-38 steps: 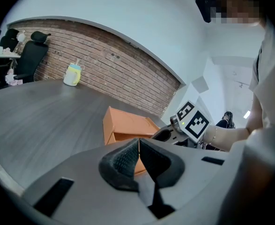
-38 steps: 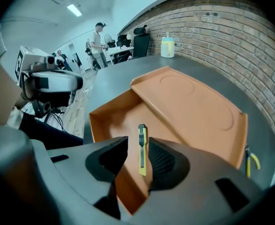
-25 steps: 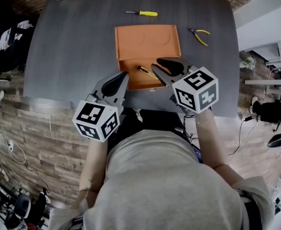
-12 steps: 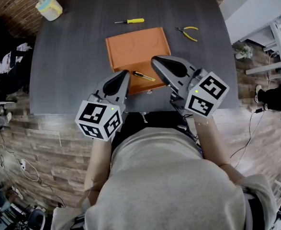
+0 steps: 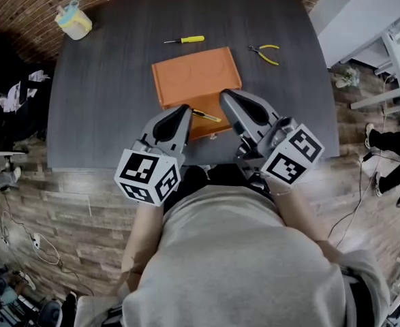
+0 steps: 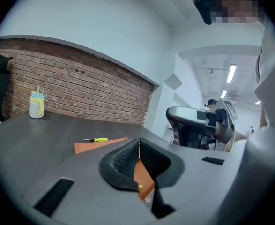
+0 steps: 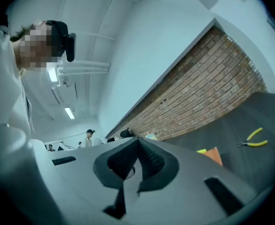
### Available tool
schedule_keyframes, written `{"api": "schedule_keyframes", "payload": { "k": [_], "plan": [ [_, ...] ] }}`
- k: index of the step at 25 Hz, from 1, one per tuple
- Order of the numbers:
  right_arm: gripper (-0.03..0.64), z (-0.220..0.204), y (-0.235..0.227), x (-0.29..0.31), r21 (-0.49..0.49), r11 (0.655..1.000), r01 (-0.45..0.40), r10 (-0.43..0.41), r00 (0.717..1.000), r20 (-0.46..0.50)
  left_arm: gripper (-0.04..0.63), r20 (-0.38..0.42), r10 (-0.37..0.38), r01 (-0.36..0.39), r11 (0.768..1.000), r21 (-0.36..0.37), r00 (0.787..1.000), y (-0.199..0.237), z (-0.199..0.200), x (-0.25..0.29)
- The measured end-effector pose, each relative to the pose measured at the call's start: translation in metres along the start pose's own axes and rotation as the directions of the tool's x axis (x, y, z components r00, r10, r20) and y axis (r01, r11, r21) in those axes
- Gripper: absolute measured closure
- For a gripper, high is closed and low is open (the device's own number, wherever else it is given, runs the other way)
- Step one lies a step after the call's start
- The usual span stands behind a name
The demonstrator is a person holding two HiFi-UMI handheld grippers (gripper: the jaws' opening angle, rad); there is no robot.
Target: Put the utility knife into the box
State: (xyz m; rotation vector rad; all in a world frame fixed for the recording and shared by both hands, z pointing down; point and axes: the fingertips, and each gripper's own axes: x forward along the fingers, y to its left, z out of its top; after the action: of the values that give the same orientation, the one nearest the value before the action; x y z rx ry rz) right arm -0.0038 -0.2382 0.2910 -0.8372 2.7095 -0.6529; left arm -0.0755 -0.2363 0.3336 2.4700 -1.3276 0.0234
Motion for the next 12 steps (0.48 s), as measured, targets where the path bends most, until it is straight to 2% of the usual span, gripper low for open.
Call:
{"api": "schedule_keyframes", "payload": {
  "k": [5, 10, 12],
  "plan": [
    [0.611, -0.029, -0.009, -0.004, 0.008, 0.996, 0.088, -0.087, 0.993, -0.08, 0.572, -0.019, 0.017, -0.017, 0.999, -0.029, 1.0, 0.001, -0.011, -0.003],
    [0.611, -0.039, 0.003, -0.007, 0.016, 0.999, 0.032, -0.031, 0.997, -0.074, 0.572, -0.05, 0.013, -0.014, 1.0, -0.02, 0.999, -0.003, -0.023, -0.004],
    [0.611, -0.044, 0.004, -0.008, 0.013, 0.999, 0.035, -0.033, 0.996, -0.087, 0.572, -0.064, 0.004, -0.005, 1.0, -0.014, 0.998, -0.005, -0.028, -0.004]
  ]
}}
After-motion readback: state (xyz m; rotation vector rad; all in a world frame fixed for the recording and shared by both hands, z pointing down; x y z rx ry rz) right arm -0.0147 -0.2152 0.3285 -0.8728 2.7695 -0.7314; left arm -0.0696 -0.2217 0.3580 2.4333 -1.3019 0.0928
